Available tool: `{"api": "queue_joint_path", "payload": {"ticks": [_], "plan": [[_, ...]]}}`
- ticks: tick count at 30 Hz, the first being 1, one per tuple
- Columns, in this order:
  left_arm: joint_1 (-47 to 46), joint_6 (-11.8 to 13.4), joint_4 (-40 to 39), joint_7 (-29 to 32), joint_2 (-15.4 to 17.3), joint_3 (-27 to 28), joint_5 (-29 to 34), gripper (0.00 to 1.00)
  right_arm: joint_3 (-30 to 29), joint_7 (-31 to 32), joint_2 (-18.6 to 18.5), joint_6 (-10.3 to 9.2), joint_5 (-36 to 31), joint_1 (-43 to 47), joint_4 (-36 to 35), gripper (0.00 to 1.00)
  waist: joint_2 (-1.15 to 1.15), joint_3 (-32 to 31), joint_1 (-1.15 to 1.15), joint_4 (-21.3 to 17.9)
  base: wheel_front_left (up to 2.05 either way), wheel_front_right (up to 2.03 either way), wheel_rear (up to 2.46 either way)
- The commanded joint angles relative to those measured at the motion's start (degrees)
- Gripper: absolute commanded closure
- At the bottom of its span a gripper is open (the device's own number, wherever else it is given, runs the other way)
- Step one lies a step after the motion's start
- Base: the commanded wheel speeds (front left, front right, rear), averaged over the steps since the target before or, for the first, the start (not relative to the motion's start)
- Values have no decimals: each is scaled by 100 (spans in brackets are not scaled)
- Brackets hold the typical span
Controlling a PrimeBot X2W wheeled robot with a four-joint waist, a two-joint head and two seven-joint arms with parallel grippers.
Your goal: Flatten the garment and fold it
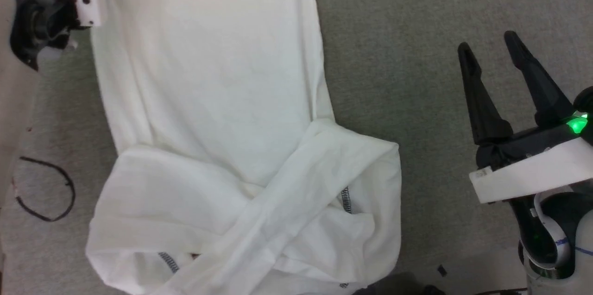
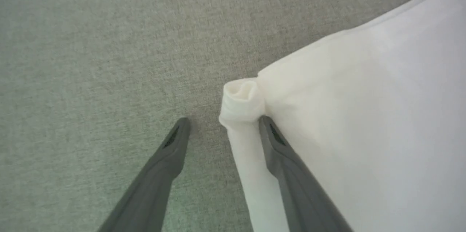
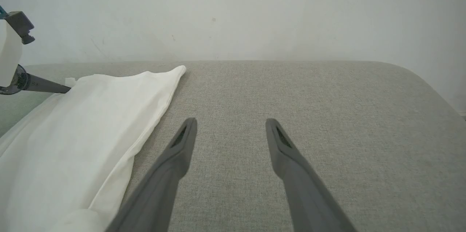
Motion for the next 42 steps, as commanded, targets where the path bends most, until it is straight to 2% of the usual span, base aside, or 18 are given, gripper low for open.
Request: {"api": "queue_joint_path", "payload": {"ticks": [1, 5, 6, 7, 8, 9, 12, 15, 22, 26, 32, 36, 42], "plan": [[-52, -30, 104, 148, 90, -46, -36, 0, 38, -62, 15, -5, 42, -5, 25, 0, 0, 286, -1, -301, 0, 0, 0], [124, -97, 341, 1036, 291, -296, -98, 1, 78, -94, 15, -5, 64, 12, 84, 0, 0, 333, -1, -380, 0, 0, 0], [191, -114, 360, 1323, 317, -351, -164, 17, 76, -99, 15, -5, 68, 18, 93, 0, 0, 334, -1, -384, 0, 0, 0], [258, -122, 350, 1598, 338, -392, -240, 50, 71, -102, 15, -5, 68, 24, 100, 0, 0, 337, -1, -387, 0, 0, 0], [326, -102, 313, 1841, 342, -402, -339, 69, 64, -104, 15, -5, 66, 28, 107, 0, 0, 339, -1, -387, 0, 0, 0], [399, -58, 208, 2008, 331, -402, -420, 100, 55, -105, 15, -5, 64, 30, 115, 0, 0, 334, -1, -381, 0, 0, 0], [580, 139, -195, 2135, 348, -359, -508, 100, 42, -75, 16, -5, 68, 11, 146, 0, 0, 328, -1, -357, 0, 0, 0], [690, 296, -538, 1802, 376, -304, -398, 100, 24, -28, 16, -5, 84, -30, 202, 0, 0, 271, -1, -308, 0, 0, 0], [618, 506, -815, 164, 320, -213, 252, 100, -59, 154, 16, -5, 120, -465, 560, 0, 0, -100, -1, -61, 0, 0, 0], [572, 503, -761, -750, 255, -196, 534, 100, -161, 362, -52, -5, 259, -995, 992, 0, 0, -318, -1, 127, 0, 0, 0], [526, 451, -779, -1651, 86, -72, 571, 100, -285, 1019, -504, -5, 804, -2375, 2414, 0, 0, -412, -1, 455, 0, 0, 0], [406, 381, -878, -1877, -41, -94, 581, 100, -67, 1669, -806, -5, 1083, -3545, 3617, 0, 0, -231, -1, 710, 0, 0, 0], [228, 327, -1076, -2161, -333, -176, 604, 100, 463, 2676, -918, -5, 1368, -5098, 5039, 0, 0, 152, -1, 1107, 0, 0, 0]]}}
